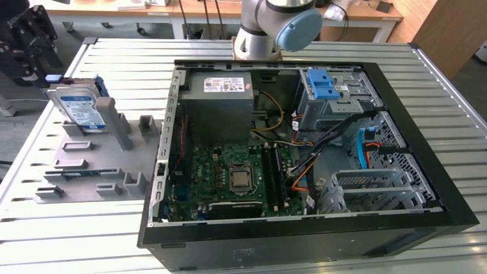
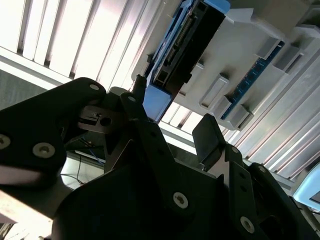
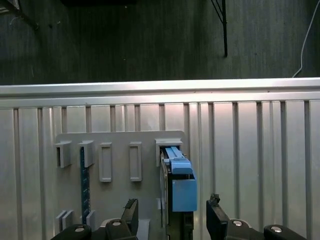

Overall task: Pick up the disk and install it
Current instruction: 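Pick up the disk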

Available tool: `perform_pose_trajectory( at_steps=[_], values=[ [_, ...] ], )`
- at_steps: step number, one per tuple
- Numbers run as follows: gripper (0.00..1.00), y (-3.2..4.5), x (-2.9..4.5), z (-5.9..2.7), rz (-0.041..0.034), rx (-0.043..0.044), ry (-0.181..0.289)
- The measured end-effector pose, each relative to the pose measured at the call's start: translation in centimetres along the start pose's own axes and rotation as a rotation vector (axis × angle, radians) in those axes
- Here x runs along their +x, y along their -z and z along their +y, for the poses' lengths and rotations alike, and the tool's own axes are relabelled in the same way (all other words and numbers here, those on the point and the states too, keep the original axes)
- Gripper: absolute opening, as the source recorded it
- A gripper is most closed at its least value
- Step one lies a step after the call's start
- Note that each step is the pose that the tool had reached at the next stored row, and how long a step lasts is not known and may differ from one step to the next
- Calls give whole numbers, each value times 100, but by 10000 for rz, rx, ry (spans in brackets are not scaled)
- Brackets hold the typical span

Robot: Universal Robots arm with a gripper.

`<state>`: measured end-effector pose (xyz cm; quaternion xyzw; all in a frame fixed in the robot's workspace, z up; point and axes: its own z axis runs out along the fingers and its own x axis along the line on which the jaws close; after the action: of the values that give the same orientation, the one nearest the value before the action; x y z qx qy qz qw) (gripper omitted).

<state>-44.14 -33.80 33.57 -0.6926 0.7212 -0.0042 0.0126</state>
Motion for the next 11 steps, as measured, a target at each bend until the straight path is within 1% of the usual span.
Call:
perform_pose_trajectory(
  at_steps=[4, 7, 11],
  values=[
    [65, -1, -1, 3, 8, 0, 0],
    [65, -8, -9, 11, 65, 4, 2],
    [65, -22, -54, 32, 76, 3, 2]
  ],
)
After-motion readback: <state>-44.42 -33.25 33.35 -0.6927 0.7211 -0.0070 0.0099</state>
